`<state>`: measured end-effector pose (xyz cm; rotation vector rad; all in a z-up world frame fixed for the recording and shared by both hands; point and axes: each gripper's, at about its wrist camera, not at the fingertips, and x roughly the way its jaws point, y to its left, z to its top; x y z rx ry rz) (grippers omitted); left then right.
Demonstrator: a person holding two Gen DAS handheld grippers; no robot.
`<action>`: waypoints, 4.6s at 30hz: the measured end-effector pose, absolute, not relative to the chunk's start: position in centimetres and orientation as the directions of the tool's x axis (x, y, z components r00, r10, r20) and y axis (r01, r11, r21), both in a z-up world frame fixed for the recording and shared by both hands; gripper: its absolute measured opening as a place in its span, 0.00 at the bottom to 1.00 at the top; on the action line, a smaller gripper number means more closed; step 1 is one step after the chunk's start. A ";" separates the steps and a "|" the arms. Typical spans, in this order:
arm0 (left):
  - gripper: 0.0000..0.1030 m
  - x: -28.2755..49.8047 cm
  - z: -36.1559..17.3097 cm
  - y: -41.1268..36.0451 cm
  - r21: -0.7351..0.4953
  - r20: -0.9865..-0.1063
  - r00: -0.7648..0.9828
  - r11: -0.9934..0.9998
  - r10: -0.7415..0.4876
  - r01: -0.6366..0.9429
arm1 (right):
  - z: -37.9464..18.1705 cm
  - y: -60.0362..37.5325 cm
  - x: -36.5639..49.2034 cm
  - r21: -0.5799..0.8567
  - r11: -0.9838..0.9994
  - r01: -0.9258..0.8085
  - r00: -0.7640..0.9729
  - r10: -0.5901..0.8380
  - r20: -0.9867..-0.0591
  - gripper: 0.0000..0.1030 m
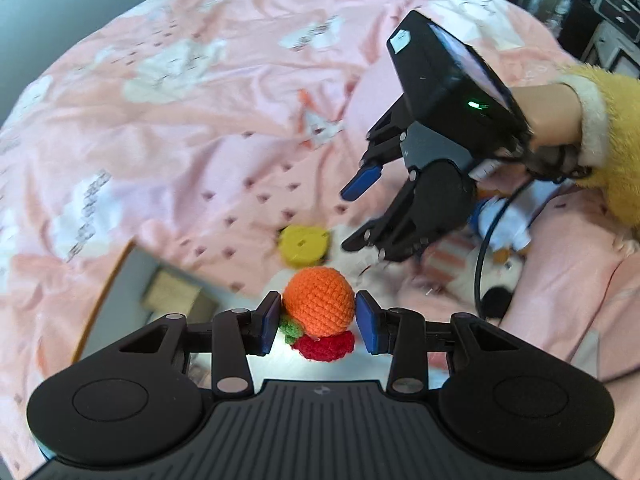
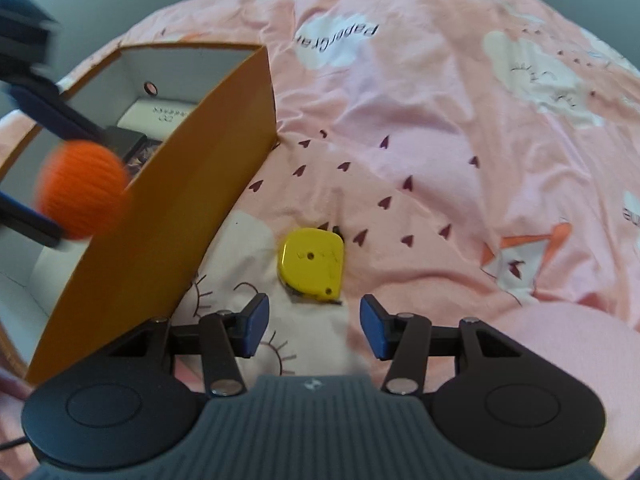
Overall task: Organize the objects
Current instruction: 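Grasp the crocheted orange fruit with the left gripper and lift it toward the box, then grasp the yellow tape measure with the right gripper while the left carries the fruit over the box, then lower the fruit and tape measure into the box, opening both grippers, then withdraw both grippers from the box toward the plush toys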
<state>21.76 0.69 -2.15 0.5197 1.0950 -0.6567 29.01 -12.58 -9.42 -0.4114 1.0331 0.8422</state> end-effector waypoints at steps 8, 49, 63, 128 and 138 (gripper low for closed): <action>0.45 22.3 -4.8 5.5 0.076 -0.939 0.308 0.779 -0.154 0.622 | -12.8 -9.4 32.3 0.149 0.640 -0.754 0.152 0.391 -0.908 0.53; 0.50 26.7 -13.6 6.3 0.215 -0.937 0.335 0.600 -0.094 0.771 | -1.7 -3.8 29.1 0.031 0.375 -0.926 0.163 0.475 -0.865 0.51; 0.60 23.8 -9.8 9.2 0.203 -0.897 0.410 0.670 -0.165 0.714 | -0.3 -0.8 26.5 -0.056 0.243 -0.968 0.171 0.481 -0.860 0.50; 0.60 19.1 -7.6 11.7 0.219 -0.887 0.443 0.725 -0.131 0.653 | -13.2 8.2 20.8 -0.177 -0.317 -0.932 0.181 0.017 -0.983 0.50; 0.56 17.7 -4.2 11.5 0.213 -0.896 0.428 0.728 -0.121 0.652 | -8.9 7.0 20.1 -0.134 -0.200 -0.971 0.109 0.131 -0.985 0.51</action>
